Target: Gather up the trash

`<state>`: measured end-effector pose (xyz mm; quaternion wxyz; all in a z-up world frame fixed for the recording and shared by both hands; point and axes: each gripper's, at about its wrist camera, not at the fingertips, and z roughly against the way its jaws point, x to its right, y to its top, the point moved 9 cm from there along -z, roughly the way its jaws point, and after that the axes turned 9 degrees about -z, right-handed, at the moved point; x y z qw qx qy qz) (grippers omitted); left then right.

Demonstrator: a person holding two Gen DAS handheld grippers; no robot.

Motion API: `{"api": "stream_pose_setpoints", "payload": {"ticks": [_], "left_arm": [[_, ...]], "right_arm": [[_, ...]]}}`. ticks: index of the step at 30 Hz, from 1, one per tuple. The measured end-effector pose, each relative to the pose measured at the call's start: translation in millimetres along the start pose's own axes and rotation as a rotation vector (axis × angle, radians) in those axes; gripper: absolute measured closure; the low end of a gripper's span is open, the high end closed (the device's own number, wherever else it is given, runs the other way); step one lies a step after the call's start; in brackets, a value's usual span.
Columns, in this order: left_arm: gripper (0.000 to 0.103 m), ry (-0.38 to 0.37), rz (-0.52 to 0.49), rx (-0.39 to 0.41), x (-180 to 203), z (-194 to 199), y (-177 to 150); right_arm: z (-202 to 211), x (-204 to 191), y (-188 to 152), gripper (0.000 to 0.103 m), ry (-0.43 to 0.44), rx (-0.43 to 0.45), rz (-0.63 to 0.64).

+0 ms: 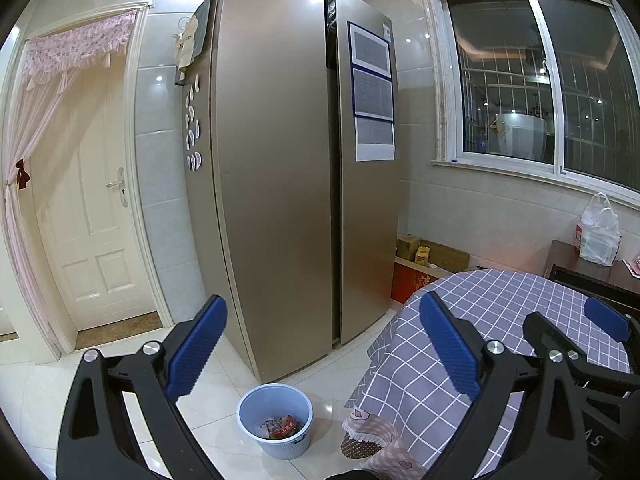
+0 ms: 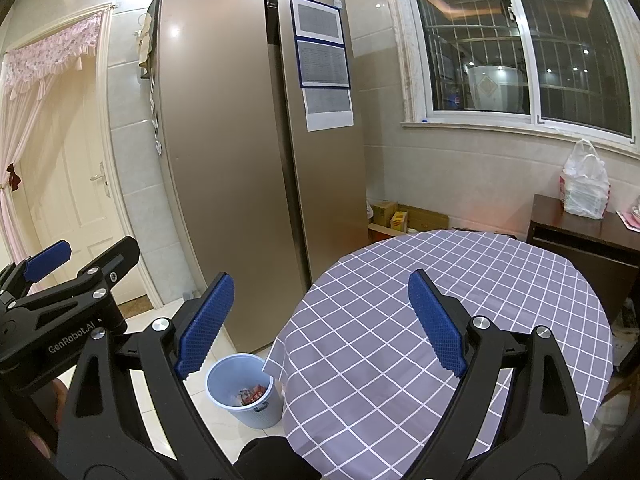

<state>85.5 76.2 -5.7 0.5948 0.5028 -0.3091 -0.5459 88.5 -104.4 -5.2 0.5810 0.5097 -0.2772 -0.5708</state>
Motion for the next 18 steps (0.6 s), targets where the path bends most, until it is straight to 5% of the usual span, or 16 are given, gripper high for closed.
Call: {"api": "stream_pose_setpoints", "payload": {"ticks": [18], "left_arm": [[0.008, 0.004, -0.006, 0.0, -3.1, -0.4, 2.4]], "right_arm": [[-0.1, -1.0, -1.0, 0.016, -0.008, 0.0, 0.0]]}}
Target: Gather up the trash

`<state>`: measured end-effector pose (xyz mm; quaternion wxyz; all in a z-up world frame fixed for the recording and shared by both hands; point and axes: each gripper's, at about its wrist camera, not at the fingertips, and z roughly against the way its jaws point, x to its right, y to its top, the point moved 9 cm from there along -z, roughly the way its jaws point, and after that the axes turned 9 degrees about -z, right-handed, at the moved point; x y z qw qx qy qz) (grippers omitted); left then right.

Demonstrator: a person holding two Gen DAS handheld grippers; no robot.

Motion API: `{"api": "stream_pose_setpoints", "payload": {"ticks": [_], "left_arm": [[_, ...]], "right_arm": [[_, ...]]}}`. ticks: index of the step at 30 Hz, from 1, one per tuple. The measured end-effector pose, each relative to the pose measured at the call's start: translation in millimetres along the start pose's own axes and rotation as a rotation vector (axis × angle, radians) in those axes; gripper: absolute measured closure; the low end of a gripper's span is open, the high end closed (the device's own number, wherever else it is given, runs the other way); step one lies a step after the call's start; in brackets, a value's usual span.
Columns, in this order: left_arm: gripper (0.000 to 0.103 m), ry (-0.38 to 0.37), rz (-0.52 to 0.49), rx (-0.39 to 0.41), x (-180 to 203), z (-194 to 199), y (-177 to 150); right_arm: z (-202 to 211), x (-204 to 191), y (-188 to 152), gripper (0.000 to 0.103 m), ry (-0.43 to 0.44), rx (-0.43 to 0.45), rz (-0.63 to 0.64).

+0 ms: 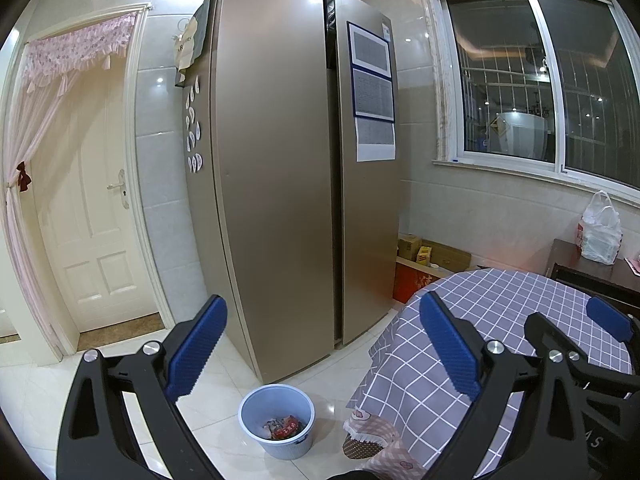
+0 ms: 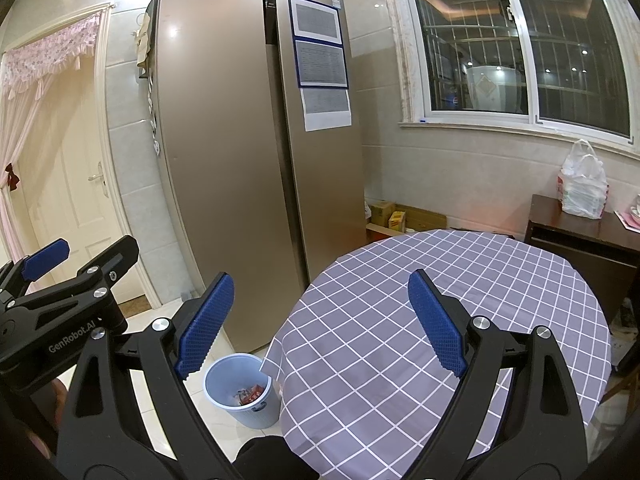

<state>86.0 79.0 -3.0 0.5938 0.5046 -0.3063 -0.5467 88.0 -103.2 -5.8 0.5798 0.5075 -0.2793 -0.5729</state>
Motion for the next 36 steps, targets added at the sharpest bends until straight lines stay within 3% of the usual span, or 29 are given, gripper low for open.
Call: {"api": "stream_pose_setpoints", "payload": {"ticks": [36], "left_arm": [[0.008, 0.0, -0.003, -0.001, -9.1, 0.7, -1.5]], "right_arm": [[3.8, -1.7, -2.9, 0.016, -0.016, 0.015, 0.013]]}}
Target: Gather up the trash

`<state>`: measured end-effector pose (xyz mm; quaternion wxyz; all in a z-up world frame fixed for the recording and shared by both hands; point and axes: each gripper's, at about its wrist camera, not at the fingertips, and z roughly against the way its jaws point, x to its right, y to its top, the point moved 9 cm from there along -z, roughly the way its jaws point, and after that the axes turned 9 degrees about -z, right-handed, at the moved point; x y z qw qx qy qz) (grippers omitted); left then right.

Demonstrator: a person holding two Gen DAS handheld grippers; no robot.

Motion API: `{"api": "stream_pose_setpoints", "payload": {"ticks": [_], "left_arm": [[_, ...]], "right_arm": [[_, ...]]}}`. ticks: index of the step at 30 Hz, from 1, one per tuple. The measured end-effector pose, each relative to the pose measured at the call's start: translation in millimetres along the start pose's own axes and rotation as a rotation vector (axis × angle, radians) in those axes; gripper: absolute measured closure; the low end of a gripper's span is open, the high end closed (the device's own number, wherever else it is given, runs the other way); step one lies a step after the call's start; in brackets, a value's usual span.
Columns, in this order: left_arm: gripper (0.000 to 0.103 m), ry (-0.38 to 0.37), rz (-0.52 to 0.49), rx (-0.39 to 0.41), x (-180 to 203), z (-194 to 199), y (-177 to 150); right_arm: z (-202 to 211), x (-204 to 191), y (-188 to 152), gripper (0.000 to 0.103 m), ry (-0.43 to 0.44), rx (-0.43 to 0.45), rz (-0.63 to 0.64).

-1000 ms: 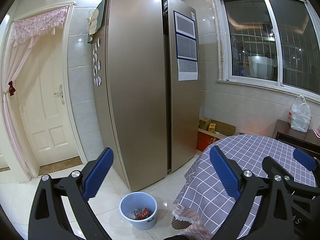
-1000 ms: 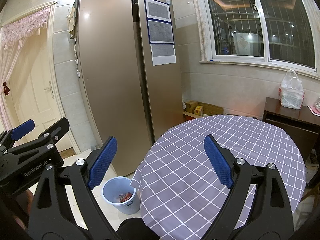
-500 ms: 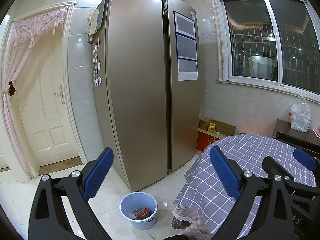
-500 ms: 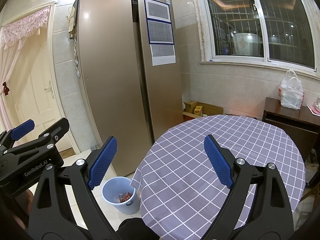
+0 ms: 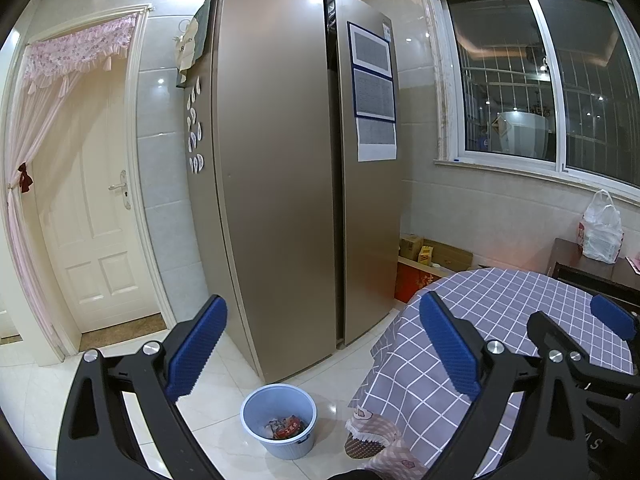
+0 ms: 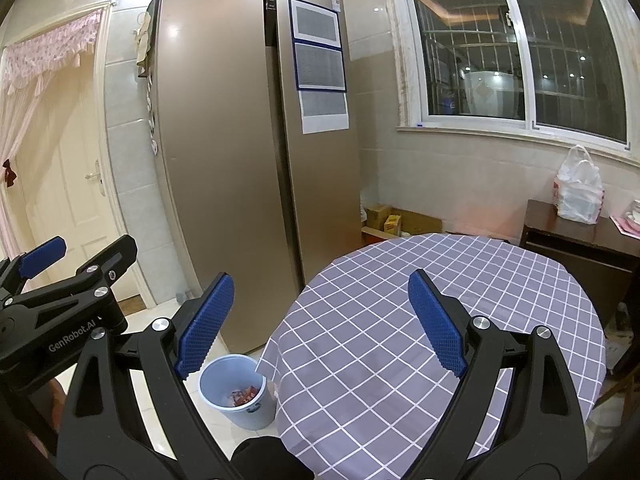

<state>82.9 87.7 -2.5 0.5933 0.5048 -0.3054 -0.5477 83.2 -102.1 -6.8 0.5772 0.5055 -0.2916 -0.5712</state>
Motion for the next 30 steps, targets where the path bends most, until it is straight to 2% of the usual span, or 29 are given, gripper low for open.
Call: {"api": "stream_pose_setpoints", "payload": {"ticks": [19, 30], "left_arm": [[0.008, 0.011, -0.013, -0.005, -1, -1, -3], [0.008, 0.008, -0.019, -0.041, 3, -11, -10]], "right_arm": [[-4, 0, -4, 0.016, 0.003, -0.01, -0.01], [-13, 6, -9, 0.015, 0.001, -0.033, -0.028]]}}
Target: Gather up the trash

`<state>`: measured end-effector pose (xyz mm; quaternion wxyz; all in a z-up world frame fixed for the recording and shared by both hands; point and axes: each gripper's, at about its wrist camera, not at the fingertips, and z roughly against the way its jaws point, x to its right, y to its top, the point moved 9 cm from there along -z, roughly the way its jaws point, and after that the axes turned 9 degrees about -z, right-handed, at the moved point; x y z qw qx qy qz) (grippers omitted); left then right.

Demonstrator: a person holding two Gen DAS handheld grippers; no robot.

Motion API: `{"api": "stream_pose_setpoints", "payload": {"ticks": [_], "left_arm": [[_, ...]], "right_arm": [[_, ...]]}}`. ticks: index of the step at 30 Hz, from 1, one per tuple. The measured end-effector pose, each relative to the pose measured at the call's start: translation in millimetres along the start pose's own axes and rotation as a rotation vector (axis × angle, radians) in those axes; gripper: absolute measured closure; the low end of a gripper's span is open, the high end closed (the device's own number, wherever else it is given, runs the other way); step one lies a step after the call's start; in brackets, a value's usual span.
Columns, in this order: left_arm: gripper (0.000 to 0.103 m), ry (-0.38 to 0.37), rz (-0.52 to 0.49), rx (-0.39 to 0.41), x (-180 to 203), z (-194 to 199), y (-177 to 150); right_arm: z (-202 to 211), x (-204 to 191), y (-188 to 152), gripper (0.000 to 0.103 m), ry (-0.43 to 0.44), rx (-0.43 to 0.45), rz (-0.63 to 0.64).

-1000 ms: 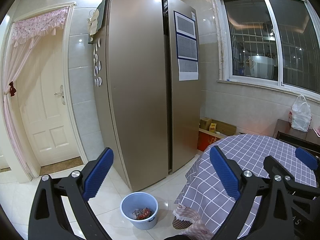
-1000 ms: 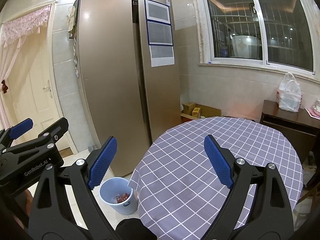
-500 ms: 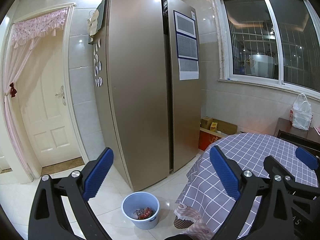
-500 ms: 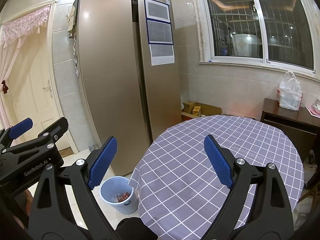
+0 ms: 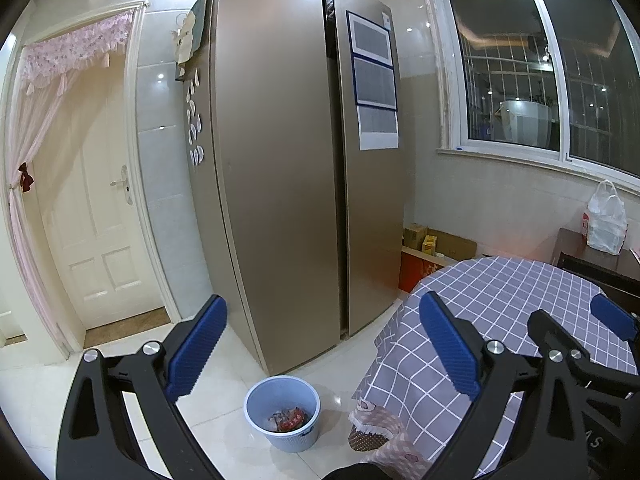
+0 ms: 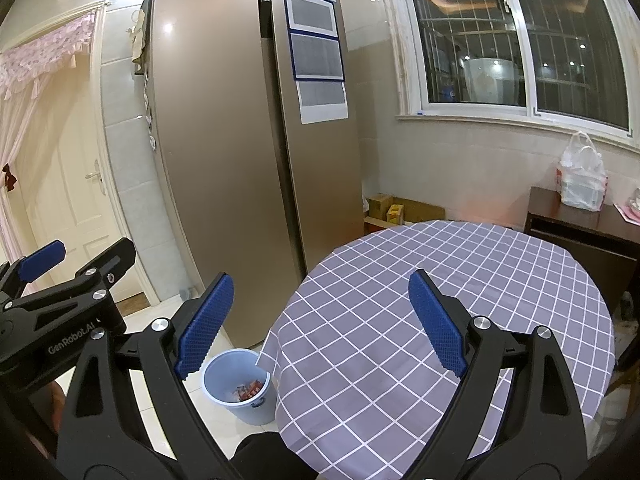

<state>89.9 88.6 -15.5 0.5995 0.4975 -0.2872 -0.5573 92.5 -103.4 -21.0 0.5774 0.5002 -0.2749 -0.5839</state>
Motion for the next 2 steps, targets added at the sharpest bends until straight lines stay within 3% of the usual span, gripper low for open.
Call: {"api": "stream_pose_setpoints", "payload": {"ticks": [2], "left_arm": [[0.008, -0.004, -0.004, -0.009, 4.0, -3.2, -2.2]], "right_arm": [[-2.0, 2.5, -2.0, 0.014, -0.006, -0.005, -0.003]]}}
